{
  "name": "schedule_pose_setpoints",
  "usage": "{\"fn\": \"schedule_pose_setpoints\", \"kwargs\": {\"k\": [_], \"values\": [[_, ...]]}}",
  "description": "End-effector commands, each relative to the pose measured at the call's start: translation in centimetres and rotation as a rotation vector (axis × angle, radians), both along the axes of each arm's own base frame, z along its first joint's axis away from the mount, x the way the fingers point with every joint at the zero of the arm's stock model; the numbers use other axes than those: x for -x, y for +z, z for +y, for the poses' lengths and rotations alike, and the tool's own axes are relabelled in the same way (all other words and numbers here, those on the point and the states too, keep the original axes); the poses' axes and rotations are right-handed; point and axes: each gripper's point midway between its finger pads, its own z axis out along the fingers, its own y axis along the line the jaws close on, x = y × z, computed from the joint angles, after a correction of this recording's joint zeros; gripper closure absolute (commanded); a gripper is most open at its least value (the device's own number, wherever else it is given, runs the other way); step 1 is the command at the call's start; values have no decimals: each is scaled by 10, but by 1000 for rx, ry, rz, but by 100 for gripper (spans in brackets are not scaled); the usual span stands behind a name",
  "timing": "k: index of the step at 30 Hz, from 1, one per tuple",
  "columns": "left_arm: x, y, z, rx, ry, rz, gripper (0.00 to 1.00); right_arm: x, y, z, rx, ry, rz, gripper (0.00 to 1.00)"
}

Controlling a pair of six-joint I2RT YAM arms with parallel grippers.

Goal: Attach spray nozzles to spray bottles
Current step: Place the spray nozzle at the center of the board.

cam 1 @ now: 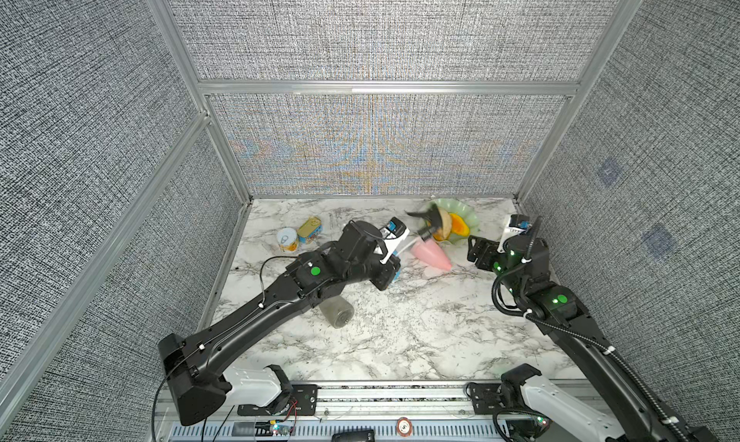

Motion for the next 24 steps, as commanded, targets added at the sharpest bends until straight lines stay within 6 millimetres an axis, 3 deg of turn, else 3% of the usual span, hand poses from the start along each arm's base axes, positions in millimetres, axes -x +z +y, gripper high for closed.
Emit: {"fn": "schedule_pose_setpoints", "kwargs": {"k": [1, 2, 3, 6, 10, 14, 19, 24], "values": [[29, -19, -19, 65, -87, 82, 100, 5, -2, -12, 36, -40, 18, 16], [39, -28, -25, 82, -118, 103, 100, 5, -3, -13, 36, -43, 20, 16], [46, -38, -29, 94, -140, 125, 99, 5, 10, -13, 26, -43, -5, 16], [45, -84, -32, 46, -97, 202, 99, 3, 13, -12, 22, -41, -8, 16], [49, -138, -39, -8, -64, 347, 99, -1, 8, -4, 15, -7, 13, 16], [52, -192, -29, -140, 4, 442, 100, -7, -6, 3, 18, 19, 56, 16], [55, -219, -23, -178, 31, 486, 97, -14, -25, 12, 11, 51, 105, 16], [61, -243, -19, -222, 49, 538, 85, -32, -53, 31, 3, 104, 204, 15]]}}
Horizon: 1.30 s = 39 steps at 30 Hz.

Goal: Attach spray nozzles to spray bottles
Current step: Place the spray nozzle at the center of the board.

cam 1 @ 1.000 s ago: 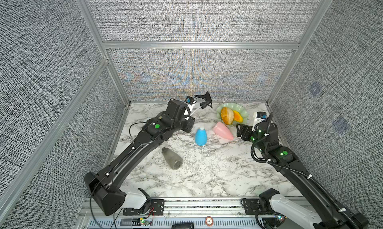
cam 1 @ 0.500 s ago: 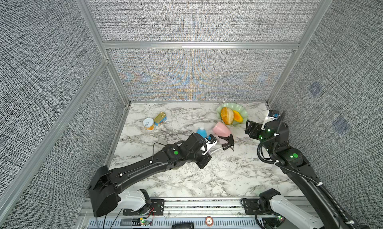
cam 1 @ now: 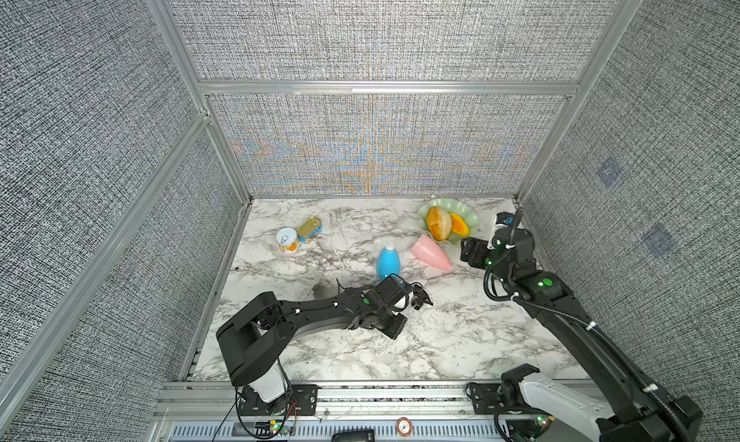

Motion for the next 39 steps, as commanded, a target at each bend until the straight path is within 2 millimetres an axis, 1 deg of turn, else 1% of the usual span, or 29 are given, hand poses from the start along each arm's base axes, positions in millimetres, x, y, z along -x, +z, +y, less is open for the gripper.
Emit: {"fn": "schedule_pose_setpoints", "kwargs": {"k": [1, 2, 5, 6, 7, 9, 11, 13, 15, 17, 20, 23, 27, 29, 32, 37, 39], "values": [[2, -8, -3, 5, 11, 28, 83, -13, -13, 16, -30, 45, 57, 15], [3, -12, -2, -4, 12, 34, 82, -18, -20, 22, -31, 62, 83, 15], [2, -17, 0, -24, 18, 34, 69, -35, -37, 37, -39, 96, 146, 13], [1, -16, 0, -31, 20, 37, 66, -41, -39, 42, -46, 111, 157, 13], [1, -14, 1, -37, 22, 38, 63, -47, -46, 46, -47, 118, 179, 13], [-2, -5, 4, -54, 38, 25, 59, -61, -53, 57, -62, 140, 204, 13], [-5, 12, 7, -49, 45, -6, 56, -75, -60, 68, -68, 171, 225, 13], [-8, 34, 11, -27, 49, -51, 52, -88, -68, 78, -79, 196, 239, 13], [-18, 60, 22, -44, 95, -123, 49, -104, -79, 87, -92, 206, 259, 13], [-23, 85, 31, -36, 111, -186, 47, -116, -90, 94, -98, 218, 283, 13], [-34, 116, 52, -69, 154, -292, 44, -131, -102, 106, -118, 237, 308, 13], [-47, 141, 72, -83, 211, -401, 39, -148, -112, 110, -123, 226, 323, 13], [-52, 163, 86, -34, 248, -500, 39, -160, -115, 117, -153, 228, 318, 13], [-51, 170, 90, 9, 249, -543, 39, -162, -120, 124, -186, 254, 334, 13], [-52, 182, 99, 34, 276, -580, 37, -162, -122, 138, -252, 311, 347, 14], [-53, 184, 111, 7, 298, -595, 36, -158, -128, 141, -287, 320, 370, 14], [-53, 184, 114, -2, 300, -598, 36, -154, -125, 140, -292, 325, 365, 15]]}}
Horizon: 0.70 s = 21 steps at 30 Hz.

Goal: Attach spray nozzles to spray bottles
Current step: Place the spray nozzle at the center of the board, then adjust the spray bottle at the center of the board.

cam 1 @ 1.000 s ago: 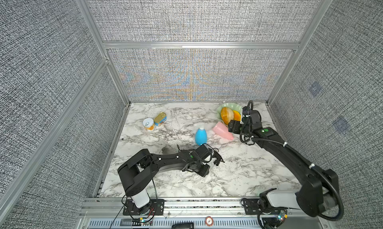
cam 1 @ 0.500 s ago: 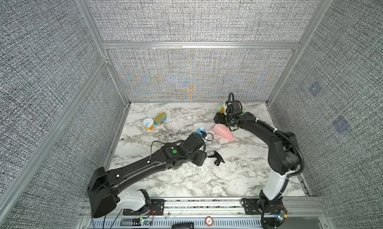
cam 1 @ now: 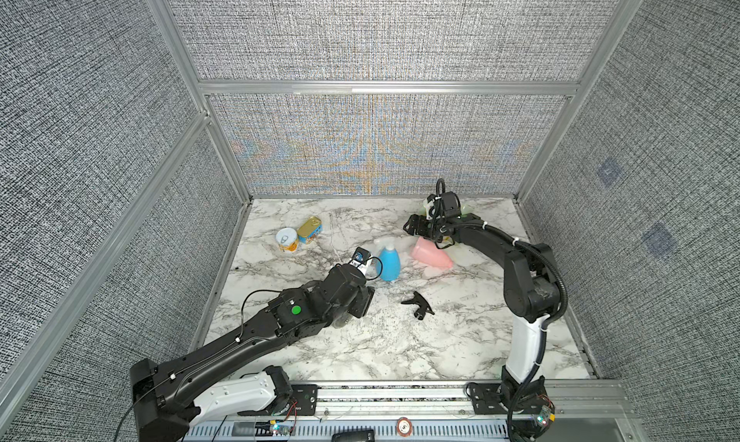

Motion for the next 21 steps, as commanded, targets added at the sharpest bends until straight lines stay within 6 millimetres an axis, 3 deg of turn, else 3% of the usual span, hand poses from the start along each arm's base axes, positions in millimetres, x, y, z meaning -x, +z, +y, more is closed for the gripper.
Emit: {"fn": "schedule_pose_setpoints", "kwargs": {"k": [1, 7, 15, 18, 21], "values": [[-3, -1, 9, -37, 24, -17, 36, 5, 9, 5, -47, 12, -7, 15], [-5, -4, 9, -46, 23, -20, 36, 26, 9, 9, -90, 50, 27, 16], [-8, -7, 5, -50, 13, -26, 35, 55, 16, -5, -55, 59, 37, 17], [-9, -8, 5, -54, 10, -31, 35, 62, 31, -21, 6, 15, 4, 18], [-14, -6, 5, -59, 11, -43, 35, 64, 33, -62, 202, -101, 10, 14]]}}
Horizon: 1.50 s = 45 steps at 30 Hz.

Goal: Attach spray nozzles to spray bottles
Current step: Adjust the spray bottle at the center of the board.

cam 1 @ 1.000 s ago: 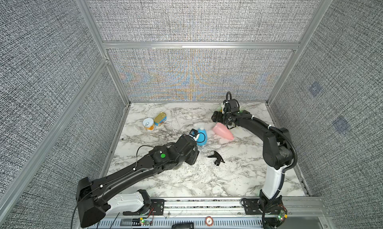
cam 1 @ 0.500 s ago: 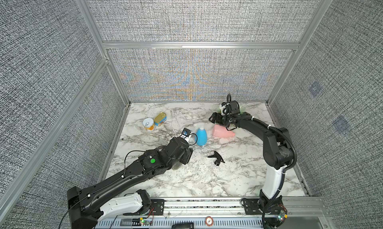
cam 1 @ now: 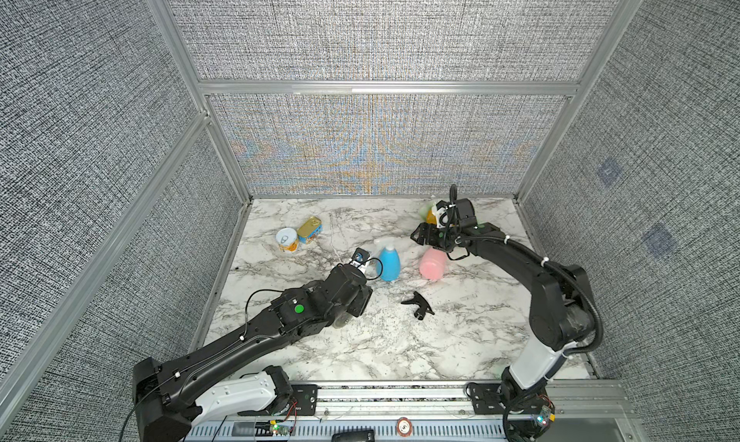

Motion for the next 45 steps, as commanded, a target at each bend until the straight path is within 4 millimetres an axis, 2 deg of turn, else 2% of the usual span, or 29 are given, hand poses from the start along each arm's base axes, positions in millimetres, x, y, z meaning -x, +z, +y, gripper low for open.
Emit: {"fn": "schedule_pose_setpoints", "kwargs": {"k": [1, 4, 10, 16, 21, 27, 30, 34, 38, 42, 45], "values": [[-6, 8, -4, 8, -8, -29, 35, 6, -11, -51, 252, -125, 39, 12], [-10, 11, -6, 8, -14, -45, 35, 11, -27, -73, 397, -111, 106, 8], [-15, 16, -12, 13, -28, -47, 34, 23, -64, -88, 559, 0, 264, 7], [-13, 19, -12, 35, -39, -54, 34, 25, -83, -78, 539, 96, 322, 7], [-14, 18, -11, 28, -40, -56, 34, 17, -95, -75, 556, 120, 367, 7], [-14, 21, -14, 31, -60, -73, 34, 28, -97, -72, 527, 139, 385, 12], [-19, 24, -23, 26, -96, -82, 34, 37, -95, -69, 490, 137, 389, 20], [-31, 36, -37, 18, -135, -114, 34, 51, -93, -68, 456, 120, 396, 23], [-42, 43, -48, 34, -165, -123, 34, 75, -90, -70, 442, 101, 420, 23], [-46, 34, -49, 48, -179, -95, 34, 106, -96, -75, 454, 133, 479, 20], [-44, 31, -46, 71, -184, -85, 34, 109, -96, -82, 486, 148, 495, 19]]}}
